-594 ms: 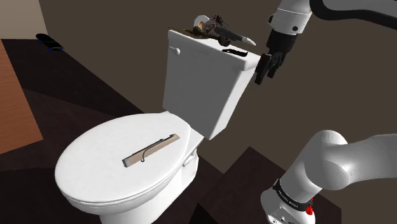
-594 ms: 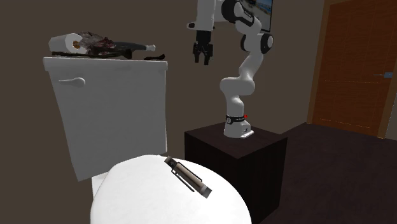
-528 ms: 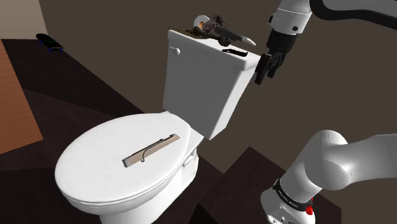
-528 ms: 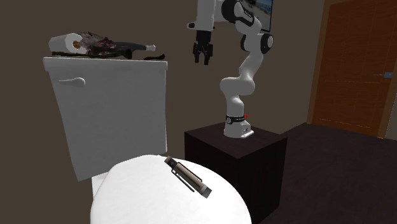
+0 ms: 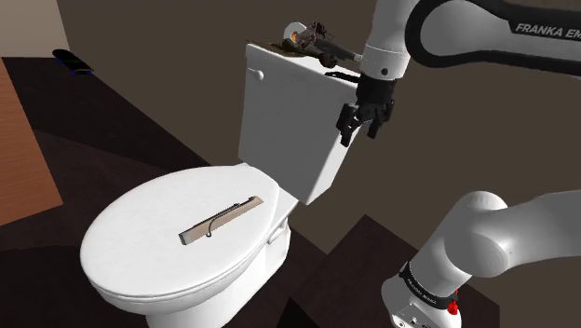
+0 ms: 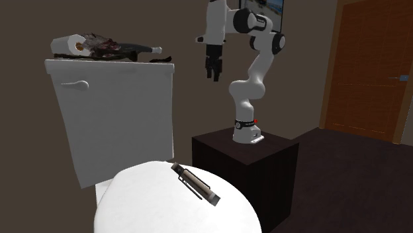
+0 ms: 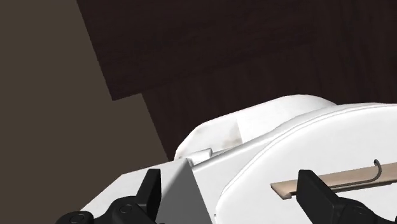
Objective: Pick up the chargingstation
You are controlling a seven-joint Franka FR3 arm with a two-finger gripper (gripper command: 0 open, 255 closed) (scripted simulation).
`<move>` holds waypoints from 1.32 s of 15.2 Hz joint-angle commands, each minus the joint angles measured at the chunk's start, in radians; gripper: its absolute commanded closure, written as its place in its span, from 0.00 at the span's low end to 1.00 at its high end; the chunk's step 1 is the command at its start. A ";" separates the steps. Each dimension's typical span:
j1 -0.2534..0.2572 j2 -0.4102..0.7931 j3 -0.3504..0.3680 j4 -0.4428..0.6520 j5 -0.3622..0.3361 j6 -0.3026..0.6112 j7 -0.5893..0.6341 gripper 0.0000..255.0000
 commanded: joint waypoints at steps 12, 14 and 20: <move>-0.095 0.390 0.265 0.021 0.086 0.311 0.581 0.00; -0.112 0.473 0.296 0.047 0.070 0.356 0.674 0.00; -0.139 0.743 0.350 0.155 -0.028 0.471 0.962 0.00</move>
